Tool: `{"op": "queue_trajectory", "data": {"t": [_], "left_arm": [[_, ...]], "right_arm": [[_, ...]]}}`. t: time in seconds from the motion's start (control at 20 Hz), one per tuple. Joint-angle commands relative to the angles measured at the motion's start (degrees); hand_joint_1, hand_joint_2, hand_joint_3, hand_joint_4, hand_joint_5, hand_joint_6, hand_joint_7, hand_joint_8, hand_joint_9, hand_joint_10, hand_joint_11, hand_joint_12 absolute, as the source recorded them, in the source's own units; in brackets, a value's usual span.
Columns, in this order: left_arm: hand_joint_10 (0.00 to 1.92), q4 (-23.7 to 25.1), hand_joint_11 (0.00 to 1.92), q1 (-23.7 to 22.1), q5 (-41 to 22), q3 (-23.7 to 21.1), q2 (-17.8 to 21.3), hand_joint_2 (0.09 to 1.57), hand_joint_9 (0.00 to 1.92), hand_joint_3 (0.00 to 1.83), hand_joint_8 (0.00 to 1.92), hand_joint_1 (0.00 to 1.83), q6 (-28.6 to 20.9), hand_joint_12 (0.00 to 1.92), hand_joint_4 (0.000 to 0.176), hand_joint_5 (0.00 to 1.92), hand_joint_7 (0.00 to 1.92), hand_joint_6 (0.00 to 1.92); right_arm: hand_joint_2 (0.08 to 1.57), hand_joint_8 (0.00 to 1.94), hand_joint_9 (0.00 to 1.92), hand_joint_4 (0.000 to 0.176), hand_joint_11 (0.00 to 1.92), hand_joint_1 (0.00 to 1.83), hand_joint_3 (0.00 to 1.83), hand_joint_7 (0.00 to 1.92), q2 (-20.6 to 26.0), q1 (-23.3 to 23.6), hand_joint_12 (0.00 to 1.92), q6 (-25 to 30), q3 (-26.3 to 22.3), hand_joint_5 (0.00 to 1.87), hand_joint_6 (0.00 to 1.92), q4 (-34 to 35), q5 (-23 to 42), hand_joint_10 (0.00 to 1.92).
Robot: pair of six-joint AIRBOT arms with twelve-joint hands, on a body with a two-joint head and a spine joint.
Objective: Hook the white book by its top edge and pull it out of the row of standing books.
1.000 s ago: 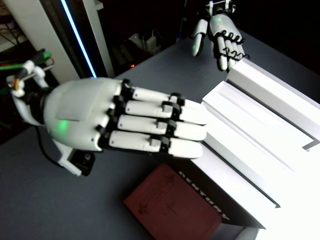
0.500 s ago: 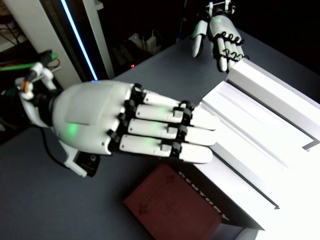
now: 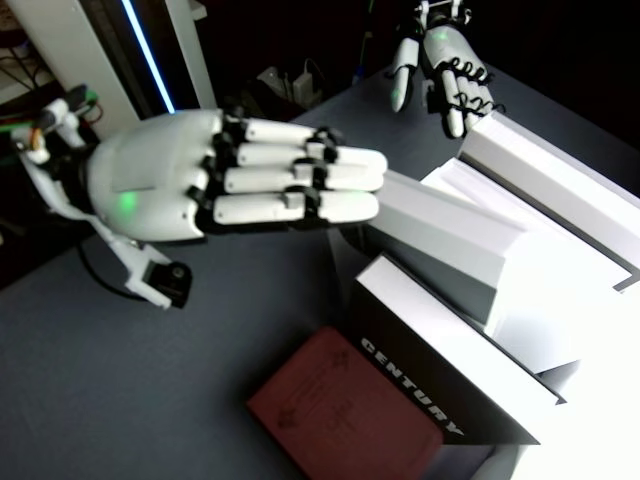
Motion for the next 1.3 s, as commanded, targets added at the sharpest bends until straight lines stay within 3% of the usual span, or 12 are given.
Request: {"op": "queue_trajectory", "data": {"t": [0.0, 0.3, 0.35, 0.4, 0.55, 0.65, 0.7, 0.8, 0.9, 1.05, 1.2, 1.25], "left_arm": [[0.0, -1.7, 0.0, -0.1, -7.6, -0.1, 0.6, 1.47, 0.0, 0.0, 0.0, 0.07, 0.3, 0.0, 0.029, 0.05, 0.0, 0.0], [0.0, -3.2, 0.0, 0.9, -8.9, -0.6, 1.1, 1.47, 0.0, 0.0, 0.0, 0.08, 0.7, 0.0, 0.019, 0.06, 0.0, 0.0], [0.0, -3.3, 0.0, 1.0, -9.0, -0.6, 1.1, 1.47, 0.0, 0.0, 0.0, 0.07, 0.8, 0.0, 0.048, 0.03, 0.0, 0.0], [0.0, -3.4, 0.0, 1.0, -9.1, -0.6, 1.1, 1.47, 0.0, 0.0, 0.0, 0.07, 0.8, 0.0, 0.048, 0.03, 0.0, 0.0], [0.0, -3.4, 0.0, 1.0, -9.1, -0.6, 1.1, 1.48, 0.0, 0.0, 0.0, 0.15, 0.8, 0.0, 0.007, 0.05, 0.0, 0.02], [0.0, -3.6, 0.0, 1.0, -9.1, -0.6, 1.0, 1.48, 0.0, 0.0, 0.0, 0.1, 0.8, 0.0, 0.018, 0.04, 0.0, 0.01], [0.0, -3.7, 0.0, 1.1, -9.1, -0.6, 1.0, 1.47, 0.0, 0.0, 0.0, 0.17, 0.8, 0.0, 0.025, 0.06, 0.0, 0.01], [0.0, -3.7, 0.0, 1.1, -9.1, -0.6, 0.9, 1.47, 0.0, 0.0, 0.0, 0.16, 0.8, 0.0, 0.043, 0.05, 0.0, 0.0], [0.0, -3.7, 0.0, 1.3, -9.2, -0.7, 0.9, 1.47, 0.0, 0.0, 0.0, 0.13, 0.8, 0.0, 0.02, 0.05, 0.0, 0.01], [0.0, -3.9, 0.0, 1.5, -9.5, -0.7, 0.9, 1.47, 0.0, 0.0, 0.0, 0.09, 0.8, 0.0, 0.043, 0.02, 0.0, 0.0], [0.0, -4.0, 0.0, 1.9, -10.4, -1.0, 0.9, 1.48, 0.0, 0.0, 0.0, 0.11, 0.9, 0.0, 0.012, 0.05, 0.0, 0.01], [0.0, -4.1, 0.0, 2.0, -10.8, -1.1, 1.0, 1.47, 0.0, 0.0, 0.0, 0.08, 0.9, 0.0, 0.026, 0.05, 0.0, 0.01]], "right_arm": [[1.46, 0.0, 0.0, 0.0, 0.0, 0.0, 0.0, 0.11, 0.2, -0.9, 0.0, 0.9, -0.3, 0.41, 0.55, -0.1, 5.0, 0.0], [1.4, 0.0, 0.0, 0.0, 0.0, 0.0, 0.0, 0.13, 0.5, -10.4, 0.0, 7.4, -2.8, 0.53, 0.21, -2.3, 8.0, 0.0], [1.42, 0.0, 0.0, 0.0, 0.0, 0.0, 0.01, 0.14, 0.3, -11.8, 0.0, 8.7, -2.9, 0.55, 0.2, -2.7, 8.0, 0.0], [1.42, 0.0, 0.0, 0.0, 0.0, 0.0, 0.01, 0.14, 0.1, -13.0, 0.0, 9.7, -3.0, 0.55, 0.2, -3.0, 8.1, 0.0], [1.43, 0.03, 0.09, 0.0, 0.02, 0.0, 0.01, 0.22, -1.0, -15.9, 0.01, 12.8, -3.2, 0.56, 0.19, -3.4, 8.1, 0.04], [1.48, 0.06, 0.3, 0.0, 0.0, 0.01, 0.0, 0.36, -1.1, -17.2, 1.45, 14.4, -3.3, 0.62, 0.17, -3.6, 8.1, 0.23], [1.49, 0.04, 0.37, 0.0, 0.0, 0.07, 0.0, 0.53, -1.2, -17.8, 1.69, 15.4, -3.3, 0.63, 0.25, -3.9, 8.1, 0.49], [1.5, 0.03, 0.38, 0.0, 0.03, 0.06, 0.0, 0.63, -1.2, -18.4, 1.71, 17.0, -3.3, 0.62, 0.26, -3.9, 9.1, 0.65], [1.51, 0.03, 0.42, 0.0, 0.14, 0.13, 0.0, 0.67, -0.6, -18.6, 1.61, 17.0, -3.6, 0.58, 0.26, -3.2, 10.8, 0.7], [1.48, 0.02, 0.29, 0.0, 0.01, 0.17, 0.0, 0.66, 1.7, -19.6, 1.59, 13.5, -5.1, 0.52, 0.33, -0.3, 14.4, 0.78], [1.52, 0.0, 0.13, 0.0, 0.0, 0.14, 0.0, 0.54, 4.2, -23.3, 1.59, 10.4, -6.4, 0.28, 0.49, 4.7, 19.8, 0.95], [1.53, 0.0, 0.07, 0.0, 0.0, 0.12, 0.0, 0.46, 4.8, -25.2, 1.56, 9.6, -6.7, 0.19, 0.57, 7.1, 22.1, 0.96]]}}
